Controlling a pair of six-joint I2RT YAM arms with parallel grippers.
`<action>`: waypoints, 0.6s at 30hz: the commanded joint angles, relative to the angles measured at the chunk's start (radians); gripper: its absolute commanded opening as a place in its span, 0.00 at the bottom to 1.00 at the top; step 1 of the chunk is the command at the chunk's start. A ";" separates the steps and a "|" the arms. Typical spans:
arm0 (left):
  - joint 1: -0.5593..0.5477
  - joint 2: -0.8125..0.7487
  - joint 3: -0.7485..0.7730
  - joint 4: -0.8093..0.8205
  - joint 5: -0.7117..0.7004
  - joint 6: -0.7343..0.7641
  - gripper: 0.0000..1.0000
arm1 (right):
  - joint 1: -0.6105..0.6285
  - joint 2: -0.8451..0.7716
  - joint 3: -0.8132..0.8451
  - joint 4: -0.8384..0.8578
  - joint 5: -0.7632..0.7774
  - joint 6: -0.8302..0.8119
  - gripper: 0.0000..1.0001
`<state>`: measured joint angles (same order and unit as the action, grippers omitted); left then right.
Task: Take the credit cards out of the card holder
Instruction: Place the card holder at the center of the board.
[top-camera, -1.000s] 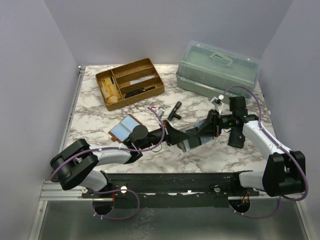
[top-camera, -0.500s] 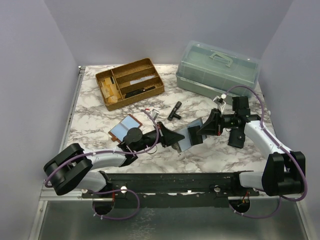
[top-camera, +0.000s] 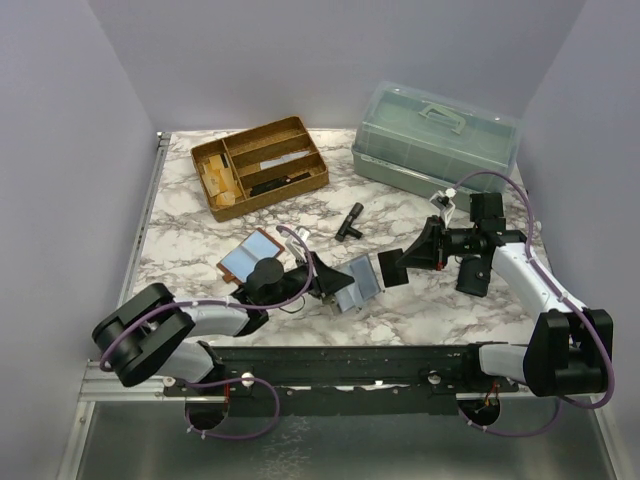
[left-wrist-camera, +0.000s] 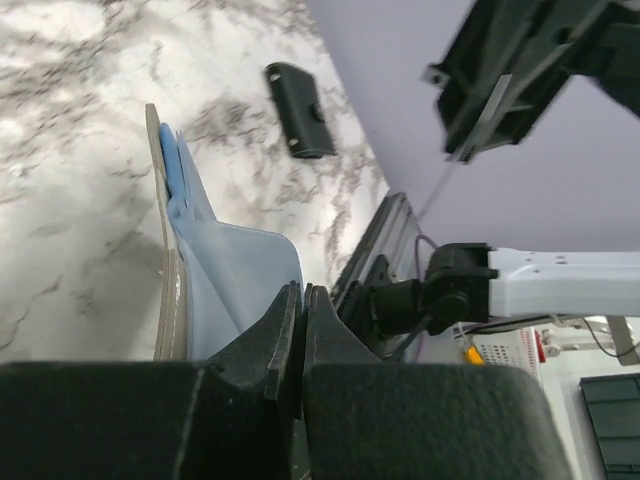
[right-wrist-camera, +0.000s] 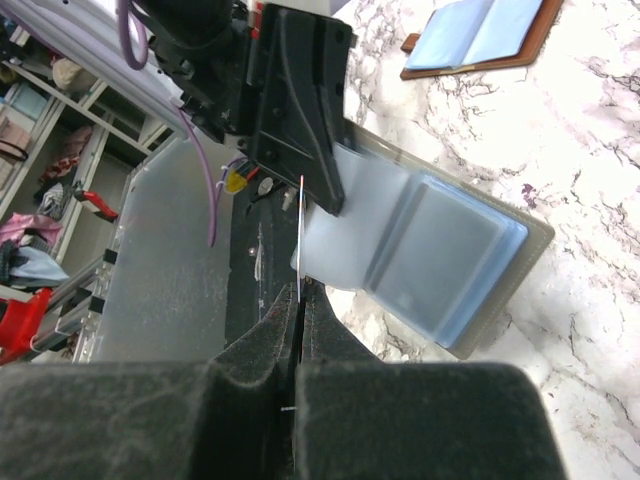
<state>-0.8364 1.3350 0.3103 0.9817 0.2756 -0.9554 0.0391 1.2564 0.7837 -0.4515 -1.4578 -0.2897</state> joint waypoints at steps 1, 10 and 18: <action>0.019 0.093 0.017 0.009 0.008 0.003 0.00 | -0.007 -0.018 0.027 -0.023 0.022 -0.023 0.00; 0.097 0.278 -0.023 0.107 0.035 -0.062 0.00 | -0.008 -0.014 0.025 -0.031 0.030 -0.031 0.00; 0.108 0.239 -0.122 0.056 -0.094 -0.147 0.08 | -0.008 -0.004 0.026 -0.033 0.034 -0.032 0.00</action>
<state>-0.7338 1.6100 0.2405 1.0386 0.2657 -1.0466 0.0376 1.2549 0.7837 -0.4656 -1.4414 -0.3054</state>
